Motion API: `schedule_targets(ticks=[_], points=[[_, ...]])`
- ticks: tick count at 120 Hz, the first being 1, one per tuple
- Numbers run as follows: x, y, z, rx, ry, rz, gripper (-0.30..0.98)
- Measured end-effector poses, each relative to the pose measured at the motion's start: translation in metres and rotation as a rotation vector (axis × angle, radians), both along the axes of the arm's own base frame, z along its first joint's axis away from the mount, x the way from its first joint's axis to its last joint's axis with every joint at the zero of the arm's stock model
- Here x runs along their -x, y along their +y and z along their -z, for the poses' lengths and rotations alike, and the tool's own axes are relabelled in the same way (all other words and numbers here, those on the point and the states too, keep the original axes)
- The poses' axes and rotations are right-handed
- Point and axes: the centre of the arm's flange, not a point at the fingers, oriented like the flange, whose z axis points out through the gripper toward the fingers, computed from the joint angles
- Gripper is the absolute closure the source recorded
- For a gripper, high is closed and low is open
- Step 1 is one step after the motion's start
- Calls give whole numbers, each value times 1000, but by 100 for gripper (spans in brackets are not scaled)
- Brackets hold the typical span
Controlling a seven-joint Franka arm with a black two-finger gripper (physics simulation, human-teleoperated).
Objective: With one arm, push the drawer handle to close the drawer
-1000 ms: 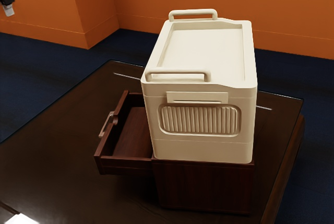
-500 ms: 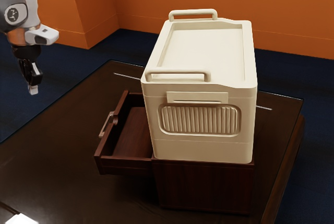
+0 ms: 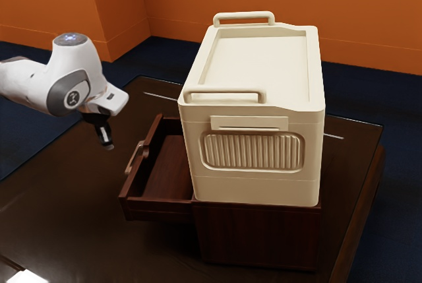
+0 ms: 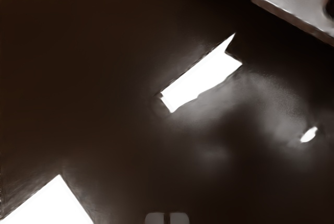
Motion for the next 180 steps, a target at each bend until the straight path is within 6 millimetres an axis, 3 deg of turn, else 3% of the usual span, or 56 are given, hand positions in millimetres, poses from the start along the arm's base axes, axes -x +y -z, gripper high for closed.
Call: schedule_targets(ticks=[12, 35, 104, 128, 180], points=[[3, -27, 4, 6, -19, 78, 78], [9, -41, 13, 9, -24, 144, 79], [11, -123, 25, 18, -153, 374, 79], [14, -133, 29, 46, -219, 381, 79], [-1, -156, 34, 53, -300, 399, 79]])
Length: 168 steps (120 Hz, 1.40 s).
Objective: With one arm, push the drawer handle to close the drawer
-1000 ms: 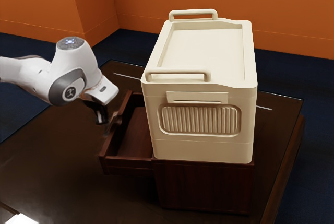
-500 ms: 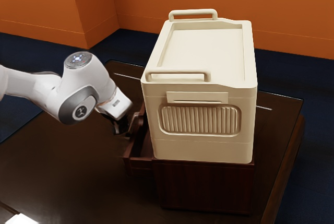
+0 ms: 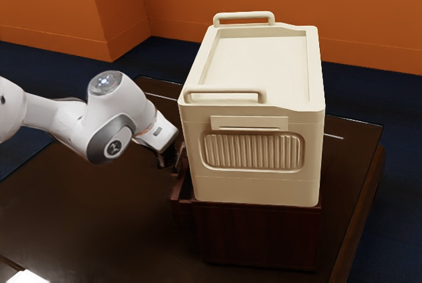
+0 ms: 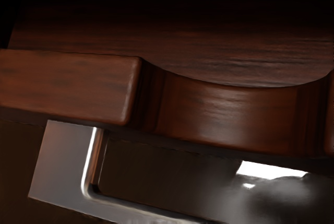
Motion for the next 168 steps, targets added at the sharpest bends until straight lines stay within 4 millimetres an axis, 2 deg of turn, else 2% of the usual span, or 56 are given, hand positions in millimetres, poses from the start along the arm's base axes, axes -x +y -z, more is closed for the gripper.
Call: schedule_targets(ticks=[30, 46, 71, 80, 86, 94, 105, 109, 113, 120, 132, 141, 150, 168], points=[[-13, -11, -5, 2, -54, 11, 79], [-13, -33, -3, 1, -74, 50, 79], [-11, -33, -1, -3, -50, 53, 79], [-13, -22, -1, -11, -19, 30, 79], [-23, -3, -12, -13, -17, -9, 79], [-38, 36, -31, -15, -18, -84, 79], [-64, 91, -81, -5, -27, -197, 79], [-71, 104, -99, 1, -25, -226, 78], [-77, 112, -118, 6, -20, -249, 71], [-83, 112, -135, 11, 11, -271, 58], [-87, 90, -149, 23, 88, -293, 37], [-85, 79, -155, 38, 152, -319, 26], [-86, 79, -174, 48, 197, -362, 18], [-79, 79, -167, 46, 317, -435, 9]])
